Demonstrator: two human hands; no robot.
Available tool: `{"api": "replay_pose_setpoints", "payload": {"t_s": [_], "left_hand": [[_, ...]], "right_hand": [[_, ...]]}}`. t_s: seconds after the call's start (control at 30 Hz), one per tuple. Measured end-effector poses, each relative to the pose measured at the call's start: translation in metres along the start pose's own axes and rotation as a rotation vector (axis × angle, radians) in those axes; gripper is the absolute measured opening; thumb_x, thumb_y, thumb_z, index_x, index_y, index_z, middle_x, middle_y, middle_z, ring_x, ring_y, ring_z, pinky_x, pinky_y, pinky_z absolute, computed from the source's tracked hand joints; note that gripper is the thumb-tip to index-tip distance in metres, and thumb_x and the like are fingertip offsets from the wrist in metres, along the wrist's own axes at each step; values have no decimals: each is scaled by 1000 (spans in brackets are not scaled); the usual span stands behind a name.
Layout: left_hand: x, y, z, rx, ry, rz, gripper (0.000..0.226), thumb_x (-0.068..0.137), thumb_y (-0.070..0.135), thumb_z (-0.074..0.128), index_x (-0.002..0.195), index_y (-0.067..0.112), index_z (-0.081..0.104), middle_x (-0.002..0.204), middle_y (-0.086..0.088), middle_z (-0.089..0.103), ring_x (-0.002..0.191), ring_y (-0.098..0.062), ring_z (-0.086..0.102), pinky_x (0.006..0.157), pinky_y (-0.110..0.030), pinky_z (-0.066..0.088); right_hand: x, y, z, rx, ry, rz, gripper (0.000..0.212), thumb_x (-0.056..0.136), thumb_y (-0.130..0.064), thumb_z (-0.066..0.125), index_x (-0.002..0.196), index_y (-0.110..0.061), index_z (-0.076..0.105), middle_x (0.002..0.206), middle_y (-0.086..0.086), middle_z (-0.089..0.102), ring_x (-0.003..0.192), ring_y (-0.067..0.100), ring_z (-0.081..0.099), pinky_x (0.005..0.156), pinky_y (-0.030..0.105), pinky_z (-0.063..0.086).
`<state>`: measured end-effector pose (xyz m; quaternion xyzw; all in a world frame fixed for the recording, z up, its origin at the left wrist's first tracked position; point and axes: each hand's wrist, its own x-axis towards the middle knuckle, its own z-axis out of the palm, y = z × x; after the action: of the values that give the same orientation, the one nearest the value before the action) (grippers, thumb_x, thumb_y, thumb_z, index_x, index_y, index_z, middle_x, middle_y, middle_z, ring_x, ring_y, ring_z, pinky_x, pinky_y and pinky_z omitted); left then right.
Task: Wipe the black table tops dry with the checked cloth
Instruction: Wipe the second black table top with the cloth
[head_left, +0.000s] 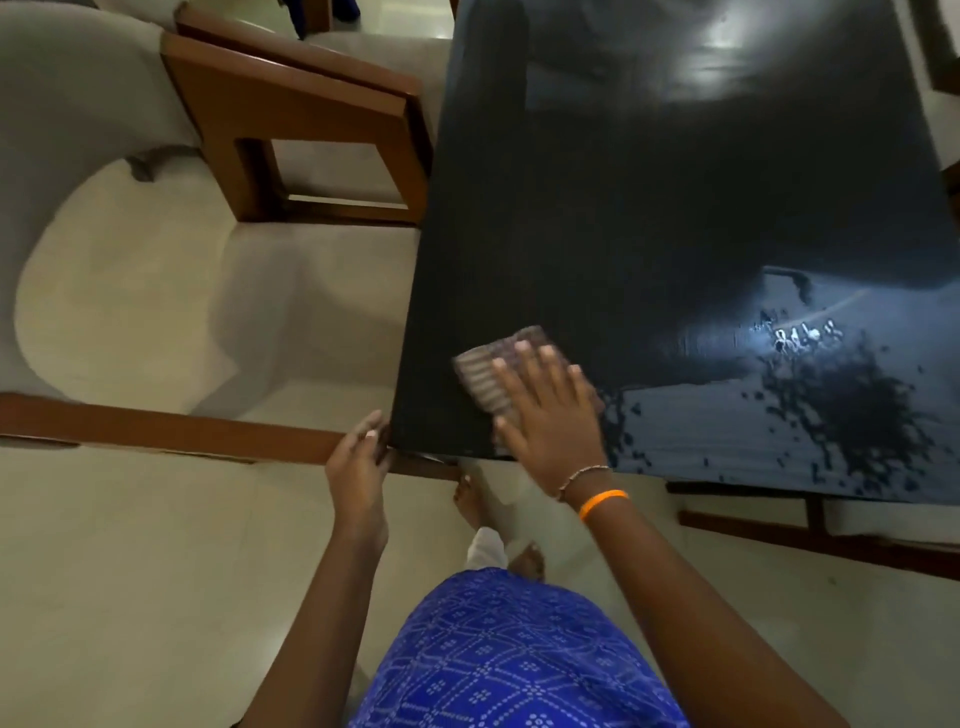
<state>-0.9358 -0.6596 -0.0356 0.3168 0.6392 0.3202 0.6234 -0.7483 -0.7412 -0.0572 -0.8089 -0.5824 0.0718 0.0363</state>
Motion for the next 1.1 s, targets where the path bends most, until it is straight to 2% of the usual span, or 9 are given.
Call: {"api": "replay_pose_setpoints", "payload": {"t_s": [0.2, 0.37, 0.43, 0.6, 0.73, 0.8, 0.93, 1.0, 1.1], "left_hand": [[1, 3, 3, -55, -1, -57, 28, 94, 0, 37, 113, 5, 57, 118, -15, 59, 104, -19, 60, 84, -27, 49], [-6, 1, -4, -100, -3, -78, 26, 95, 3, 38, 111, 8, 59, 117, -12, 61, 106, -20, 60, 86, -26, 49], [-8, 1, -6, -117, 3, -82, 27, 95, 3, 39, 112, 8, 59, 117, -11, 62, 108, -21, 60, 91, -28, 48], [-13, 1, -8, -170, 4, -69, 35, 95, 0, 32, 124, 0, 51, 121, -17, 58, 110, -25, 58, 94, -30, 46], [-17, 3, -15, -135, -3, -35, 38, 94, 0, 30, 121, 6, 56, 116, -14, 62, 105, -22, 61, 81, -25, 51], [-21, 2, -20, -106, -11, -58, 40, 94, -1, 29, 123, 6, 55, 118, -15, 61, 107, -23, 60, 82, -24, 50], [-32, -5, -19, 187, 41, -6, 36, 92, -1, 37, 123, 7, 54, 124, -14, 58, 110, -23, 56, 96, -33, 47], [-41, -11, -14, 377, 85, 117, 31, 91, 5, 45, 118, 18, 55, 122, -5, 56, 109, -17, 53, 97, -33, 44], [-56, -16, 2, 525, 31, 305, 27, 90, 10, 50, 109, 28, 56, 113, 5, 49, 101, -10, 52, 83, -21, 44]], "right_hand": [[-49, 95, -15, 17, -2, 373, 66, 87, -52, 20, 149, -26, 17, 159, 6, 10, 147, 29, 9, 117, 49, 11], [-52, 63, -13, 74, 23, 512, 73, 84, -53, 13, 150, -20, 12, 159, 12, 4, 147, 34, 2, 117, 55, 4], [-46, 29, -11, 86, 4, 427, 72, 85, -50, 15, 150, -21, 9, 159, 13, 2, 146, 35, -1, 116, 56, 2], [-15, -80, 4, 139, -71, 52, 69, 90, -42, 32, 150, -21, 6, 159, 12, -2, 146, 34, -8, 115, 53, -9], [-4, -132, 14, 108, -138, -147, 64, 93, -32, 37, 150, -22, 10, 159, 12, 0, 146, 36, -6, 113, 53, -15], [-5, -130, 16, 75, -132, -208, 60, 95, -30, 37, 149, -23, 13, 159, 11, 4, 146, 35, -2, 115, 52, -12], [-13, -94, 13, -45, 9, -277, 60, 88, -38, 54, 143, -27, 34, 152, 7, 33, 141, 29, 29, 114, 49, 26], [-26, -63, 13, -50, 59, -276, 61, 85, -37, 57, 142, -27, 37, 149, 7, 39, 139, 29, 35, 112, 50, 29], [-55, -3, 12, -84, 105, -223, 63, 83, -29, 48, 144, -24, 31, 151, 9, 35, 140, 30, 31, 113, 52, 27]]}}
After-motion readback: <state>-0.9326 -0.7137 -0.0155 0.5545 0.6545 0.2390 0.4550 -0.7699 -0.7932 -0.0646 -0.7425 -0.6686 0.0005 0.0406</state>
